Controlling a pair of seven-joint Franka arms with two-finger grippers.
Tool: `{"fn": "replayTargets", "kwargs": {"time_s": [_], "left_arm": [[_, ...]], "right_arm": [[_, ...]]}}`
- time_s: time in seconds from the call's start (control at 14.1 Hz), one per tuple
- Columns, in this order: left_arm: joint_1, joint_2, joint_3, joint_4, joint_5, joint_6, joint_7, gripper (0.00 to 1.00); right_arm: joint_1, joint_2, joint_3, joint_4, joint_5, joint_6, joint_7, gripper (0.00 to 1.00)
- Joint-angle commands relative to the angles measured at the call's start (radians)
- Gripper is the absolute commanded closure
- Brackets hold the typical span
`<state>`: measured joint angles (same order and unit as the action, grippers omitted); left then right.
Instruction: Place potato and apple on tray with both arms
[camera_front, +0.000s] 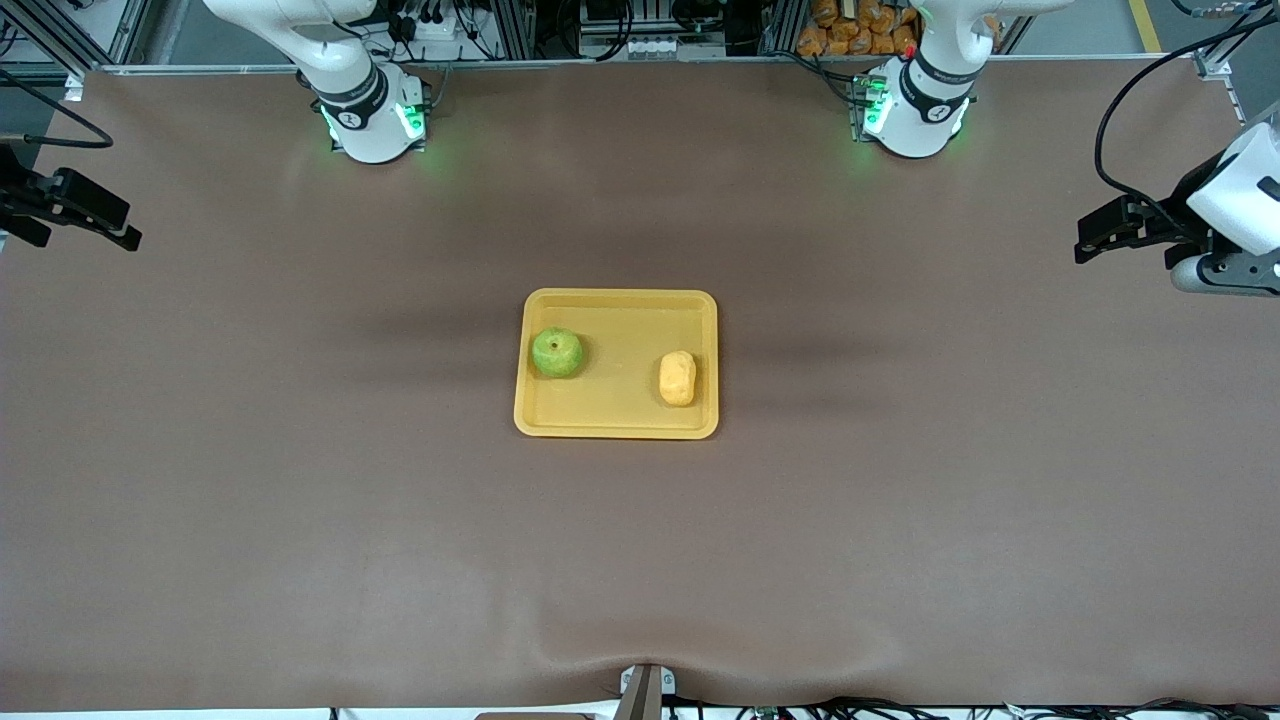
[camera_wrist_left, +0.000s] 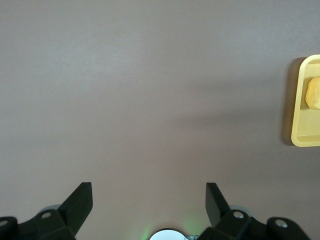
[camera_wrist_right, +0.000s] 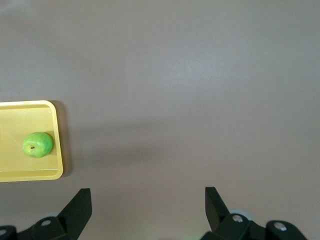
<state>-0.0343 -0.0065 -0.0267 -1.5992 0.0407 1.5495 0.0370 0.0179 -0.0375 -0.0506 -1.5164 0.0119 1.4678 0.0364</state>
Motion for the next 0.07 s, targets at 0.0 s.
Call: {"fn": "replayTargets", "kwargs": {"time_s": [0.0], "left_arm": [[0.002,-0.007,0.001,0.008,0.002,-0.02,0.004,0.0]], "right_arm": [[-0.013,0.005,0.011,0.015,-0.02,-0.007,-0.015,0.0]]}}
